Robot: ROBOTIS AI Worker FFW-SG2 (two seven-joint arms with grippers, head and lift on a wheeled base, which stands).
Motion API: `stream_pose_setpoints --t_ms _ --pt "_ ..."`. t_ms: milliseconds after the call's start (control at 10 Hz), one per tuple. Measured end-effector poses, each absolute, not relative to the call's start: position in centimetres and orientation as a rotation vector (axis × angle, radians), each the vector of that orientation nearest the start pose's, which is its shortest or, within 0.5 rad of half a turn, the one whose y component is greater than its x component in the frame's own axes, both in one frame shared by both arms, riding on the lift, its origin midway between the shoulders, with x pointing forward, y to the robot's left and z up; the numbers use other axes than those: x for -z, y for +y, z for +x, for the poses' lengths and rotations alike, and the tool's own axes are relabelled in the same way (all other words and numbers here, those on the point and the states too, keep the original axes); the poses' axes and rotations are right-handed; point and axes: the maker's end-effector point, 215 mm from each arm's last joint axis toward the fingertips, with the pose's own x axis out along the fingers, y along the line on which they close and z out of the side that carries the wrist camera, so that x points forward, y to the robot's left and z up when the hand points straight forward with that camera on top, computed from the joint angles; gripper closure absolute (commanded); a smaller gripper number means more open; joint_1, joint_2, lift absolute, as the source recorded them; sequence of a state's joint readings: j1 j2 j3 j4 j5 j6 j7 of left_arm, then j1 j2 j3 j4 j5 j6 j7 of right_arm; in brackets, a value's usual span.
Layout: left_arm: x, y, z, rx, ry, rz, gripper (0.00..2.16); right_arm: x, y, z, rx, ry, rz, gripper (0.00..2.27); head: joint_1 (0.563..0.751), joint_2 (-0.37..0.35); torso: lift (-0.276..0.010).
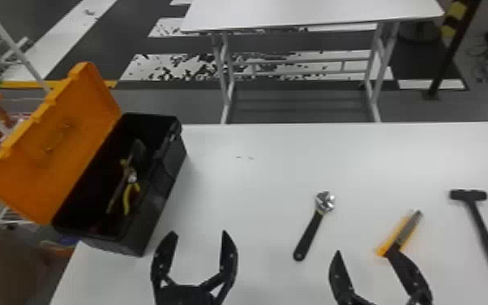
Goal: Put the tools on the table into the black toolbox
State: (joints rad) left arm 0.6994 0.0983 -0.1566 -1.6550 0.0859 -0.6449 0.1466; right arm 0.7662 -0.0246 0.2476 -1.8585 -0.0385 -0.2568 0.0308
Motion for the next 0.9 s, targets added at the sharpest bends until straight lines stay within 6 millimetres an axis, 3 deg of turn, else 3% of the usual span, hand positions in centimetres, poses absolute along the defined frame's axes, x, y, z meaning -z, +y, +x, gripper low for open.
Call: stream_pose_setpoints --t_ms 400,600,900 --pt "43.2 20.3 32.0 -0.008 -0.008 -0.099 0.08 48.0 -3.6 32.5 -0.272 0.354 0.113 0.17 0.695 0.292 -0.075" --pt "43.2 20.2 31.9 -0.007 -0.007 -0.099 0.08 49.2 -2.9 32.9 -0.254 0.409 0.088 0.18 0.695 0.305 -0.075" --pt "43.3 19.9 31.9 0.004 -0.004 -0.101 0.08 49.1 -2.0 33.9 -0.23 0.425 0.067 0.18 0.695 0.31 -0.075"
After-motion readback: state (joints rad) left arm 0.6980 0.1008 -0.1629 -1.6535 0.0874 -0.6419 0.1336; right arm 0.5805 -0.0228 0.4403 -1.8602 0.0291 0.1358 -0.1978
